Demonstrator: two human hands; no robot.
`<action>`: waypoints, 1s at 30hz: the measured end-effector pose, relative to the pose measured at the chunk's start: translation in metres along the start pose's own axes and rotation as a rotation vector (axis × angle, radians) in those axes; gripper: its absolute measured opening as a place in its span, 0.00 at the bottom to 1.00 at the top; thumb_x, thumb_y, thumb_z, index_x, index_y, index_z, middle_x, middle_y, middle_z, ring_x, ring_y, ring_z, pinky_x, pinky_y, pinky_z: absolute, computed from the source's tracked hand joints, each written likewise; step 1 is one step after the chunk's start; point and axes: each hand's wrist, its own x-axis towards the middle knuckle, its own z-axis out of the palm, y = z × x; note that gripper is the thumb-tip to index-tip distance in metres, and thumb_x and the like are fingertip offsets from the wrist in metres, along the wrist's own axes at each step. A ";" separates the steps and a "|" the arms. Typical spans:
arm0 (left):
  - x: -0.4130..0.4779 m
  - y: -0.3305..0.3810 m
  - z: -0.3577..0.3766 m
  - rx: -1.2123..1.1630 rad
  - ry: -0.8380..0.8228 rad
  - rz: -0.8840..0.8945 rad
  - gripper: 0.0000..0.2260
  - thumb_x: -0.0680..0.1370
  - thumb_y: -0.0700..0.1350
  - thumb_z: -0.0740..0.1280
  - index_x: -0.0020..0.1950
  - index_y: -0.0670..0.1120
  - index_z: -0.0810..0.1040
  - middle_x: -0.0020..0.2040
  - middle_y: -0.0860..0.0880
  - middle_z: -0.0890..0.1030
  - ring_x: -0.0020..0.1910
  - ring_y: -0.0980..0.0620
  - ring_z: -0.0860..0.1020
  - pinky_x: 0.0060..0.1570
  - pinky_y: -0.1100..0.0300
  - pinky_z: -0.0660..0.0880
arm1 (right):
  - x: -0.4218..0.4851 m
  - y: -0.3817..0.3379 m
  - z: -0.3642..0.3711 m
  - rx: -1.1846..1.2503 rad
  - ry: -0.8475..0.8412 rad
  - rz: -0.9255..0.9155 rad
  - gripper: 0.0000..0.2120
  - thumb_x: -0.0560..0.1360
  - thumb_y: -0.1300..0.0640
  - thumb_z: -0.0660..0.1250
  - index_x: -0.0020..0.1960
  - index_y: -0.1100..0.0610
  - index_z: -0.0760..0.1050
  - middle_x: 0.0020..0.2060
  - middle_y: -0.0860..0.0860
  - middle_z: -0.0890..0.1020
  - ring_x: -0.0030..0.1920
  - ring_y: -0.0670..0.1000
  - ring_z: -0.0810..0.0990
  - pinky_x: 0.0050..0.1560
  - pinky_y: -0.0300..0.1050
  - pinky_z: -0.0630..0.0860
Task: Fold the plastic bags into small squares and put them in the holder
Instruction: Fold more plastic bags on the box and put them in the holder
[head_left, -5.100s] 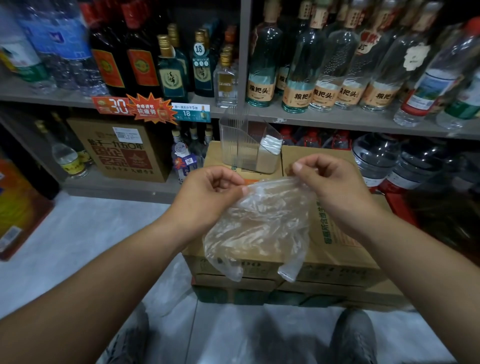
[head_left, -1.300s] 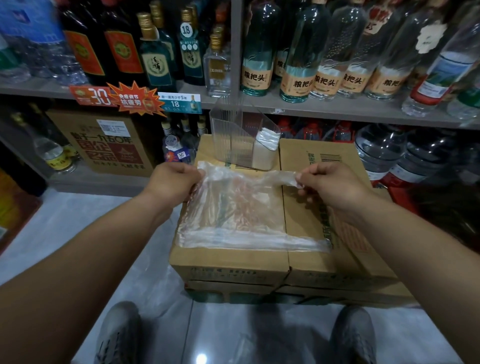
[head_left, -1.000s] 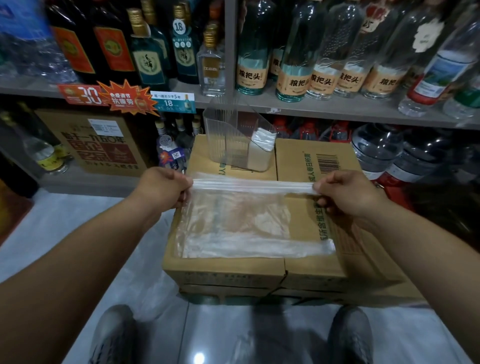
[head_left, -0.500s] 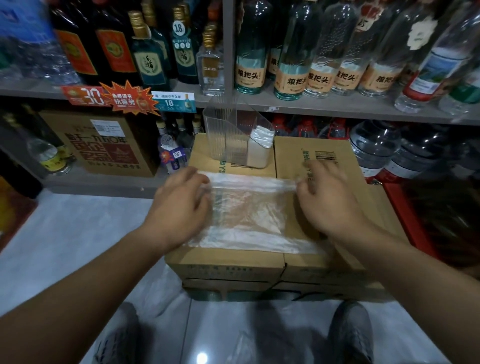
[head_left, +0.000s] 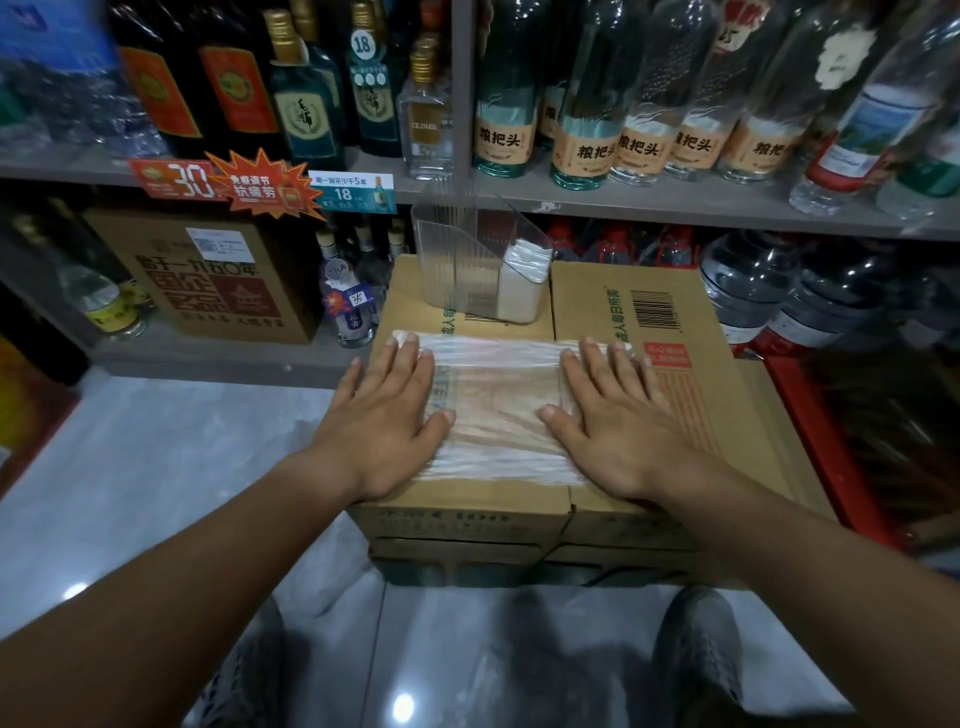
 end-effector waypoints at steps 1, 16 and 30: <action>0.000 0.000 0.000 0.000 0.002 0.000 0.33 0.83 0.63 0.44 0.83 0.50 0.36 0.82 0.50 0.33 0.79 0.53 0.32 0.79 0.47 0.36 | 0.000 0.002 0.000 0.001 -0.004 0.002 0.37 0.78 0.29 0.36 0.80 0.46 0.31 0.78 0.47 0.30 0.77 0.52 0.26 0.77 0.55 0.30; -0.032 -0.001 -0.022 -0.291 0.248 0.370 0.17 0.74 0.66 0.64 0.51 0.57 0.83 0.50 0.59 0.76 0.53 0.57 0.73 0.55 0.52 0.73 | -0.038 -0.036 0.004 0.142 0.275 -0.552 0.08 0.76 0.47 0.71 0.49 0.51 0.82 0.47 0.47 0.77 0.51 0.51 0.74 0.51 0.50 0.75; -0.047 -0.007 -0.006 -0.372 0.240 0.338 0.08 0.77 0.55 0.70 0.52 0.56 0.86 0.49 0.59 0.79 0.52 0.57 0.75 0.54 0.50 0.76 | -0.040 -0.042 0.008 0.150 0.320 -0.497 0.10 0.76 0.45 0.70 0.51 0.51 0.81 0.48 0.46 0.77 0.51 0.49 0.73 0.50 0.44 0.72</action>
